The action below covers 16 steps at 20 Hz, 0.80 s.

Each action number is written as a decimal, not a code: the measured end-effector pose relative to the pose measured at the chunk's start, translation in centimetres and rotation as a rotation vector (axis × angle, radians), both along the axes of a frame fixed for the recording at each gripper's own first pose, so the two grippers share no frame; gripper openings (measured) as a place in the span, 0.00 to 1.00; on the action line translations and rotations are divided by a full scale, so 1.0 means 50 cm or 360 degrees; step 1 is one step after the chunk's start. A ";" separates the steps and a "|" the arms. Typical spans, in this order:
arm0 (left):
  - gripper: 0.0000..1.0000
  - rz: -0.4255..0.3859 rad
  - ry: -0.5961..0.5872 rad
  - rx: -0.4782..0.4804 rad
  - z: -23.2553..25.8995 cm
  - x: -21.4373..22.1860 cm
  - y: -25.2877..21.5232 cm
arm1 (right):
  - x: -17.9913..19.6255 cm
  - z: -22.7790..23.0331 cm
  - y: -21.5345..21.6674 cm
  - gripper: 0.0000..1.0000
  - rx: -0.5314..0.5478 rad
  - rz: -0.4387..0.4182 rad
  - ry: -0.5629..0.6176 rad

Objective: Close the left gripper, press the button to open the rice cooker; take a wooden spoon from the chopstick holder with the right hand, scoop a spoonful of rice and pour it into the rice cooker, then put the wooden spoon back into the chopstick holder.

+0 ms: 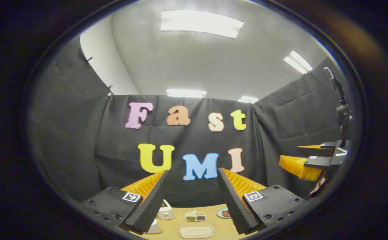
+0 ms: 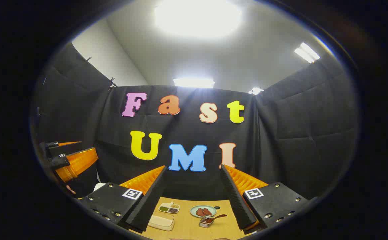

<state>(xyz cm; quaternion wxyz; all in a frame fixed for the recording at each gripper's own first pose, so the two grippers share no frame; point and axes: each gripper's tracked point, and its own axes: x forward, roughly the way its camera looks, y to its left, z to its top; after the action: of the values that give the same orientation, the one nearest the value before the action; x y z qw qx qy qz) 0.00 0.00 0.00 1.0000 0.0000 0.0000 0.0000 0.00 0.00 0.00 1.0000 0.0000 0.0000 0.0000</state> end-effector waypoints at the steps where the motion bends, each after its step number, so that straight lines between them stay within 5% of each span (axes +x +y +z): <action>1: 0.93 0.0019 -0.0005 0.0009 0.003 0.002 0.005 | 0.001 0.001 0.001 0.95 0.0000 0.0010 -0.0002; 16: 0.96 0.0144 0.0074 0.0138 -0.052 -0.005 0.051 | 0.029 -0.051 0.044 0.95 0.0086 0.0122 0.0132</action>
<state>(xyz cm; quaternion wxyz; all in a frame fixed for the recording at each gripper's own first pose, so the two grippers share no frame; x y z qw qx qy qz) -0.26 2.55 -2.58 0.9978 0.0434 0.0233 0.0451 1.45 2.22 -2.54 0.9980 0.0270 0.0414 0.0384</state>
